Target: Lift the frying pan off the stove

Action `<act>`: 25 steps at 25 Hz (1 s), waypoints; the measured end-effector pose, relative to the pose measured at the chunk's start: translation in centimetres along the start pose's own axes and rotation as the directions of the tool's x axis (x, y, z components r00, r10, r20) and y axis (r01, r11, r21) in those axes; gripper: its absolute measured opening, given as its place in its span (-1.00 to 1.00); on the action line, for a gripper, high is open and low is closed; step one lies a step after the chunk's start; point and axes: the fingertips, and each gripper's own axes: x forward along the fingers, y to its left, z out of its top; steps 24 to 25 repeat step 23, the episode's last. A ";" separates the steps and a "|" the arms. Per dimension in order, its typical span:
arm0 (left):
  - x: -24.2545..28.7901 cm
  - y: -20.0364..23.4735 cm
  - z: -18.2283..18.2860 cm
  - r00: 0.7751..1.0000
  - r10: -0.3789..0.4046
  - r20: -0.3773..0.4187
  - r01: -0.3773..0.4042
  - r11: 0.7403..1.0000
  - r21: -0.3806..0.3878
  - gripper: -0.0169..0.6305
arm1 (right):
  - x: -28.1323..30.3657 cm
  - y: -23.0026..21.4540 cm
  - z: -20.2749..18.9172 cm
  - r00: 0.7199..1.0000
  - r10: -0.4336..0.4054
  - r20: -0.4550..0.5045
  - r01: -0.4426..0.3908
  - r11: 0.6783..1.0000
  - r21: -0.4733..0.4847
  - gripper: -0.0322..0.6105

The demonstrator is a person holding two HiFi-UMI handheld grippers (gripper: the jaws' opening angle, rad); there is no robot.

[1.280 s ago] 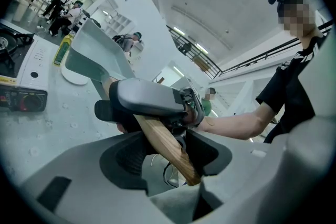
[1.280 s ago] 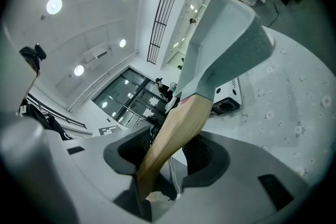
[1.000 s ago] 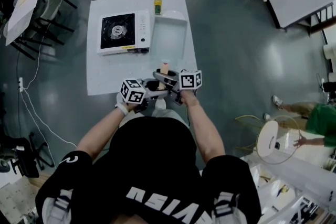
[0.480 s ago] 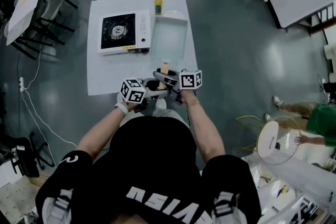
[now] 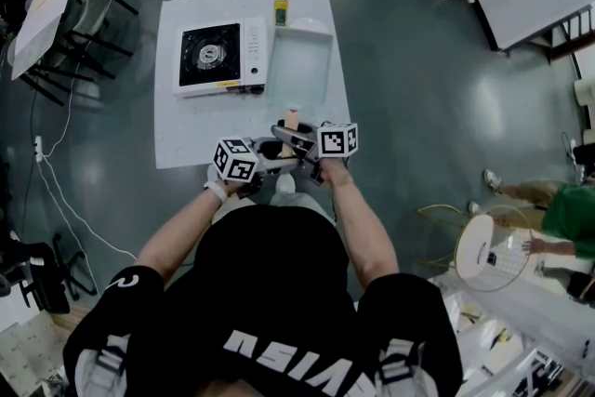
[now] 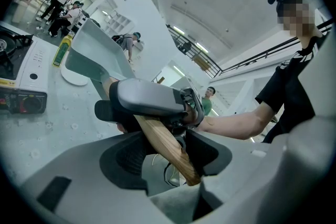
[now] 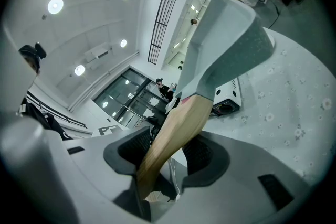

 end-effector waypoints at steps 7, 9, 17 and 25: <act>-0.1 -0.2 0.2 1.000 -0.004 0.003 0.004 1.000 0.002 -0.26 | 0.0 0.4 0.0 1.000 0.001 0.004 -0.001 1.000 0.017 -0.32; -0.1 -0.3 0.2 1.000 -0.007 0.003 0.007 1.000 0.000 -0.26 | 0.0 0.3 0.1 1.000 -0.008 0.002 0.008 1.000 0.009 -0.32; 0.1 -0.2 0.3 1.000 -0.011 -0.001 0.011 1.000 0.001 -0.26 | -0.1 0.1 0.1 1.000 -0.011 -0.003 0.011 1.000 0.009 -0.32; 0.3 0.0 0.2 1.000 -0.015 -0.004 0.015 1.000 0.001 -0.26 | -0.3 0.0 0.3 1.000 -0.014 -0.001 0.014 1.000 0.010 -0.32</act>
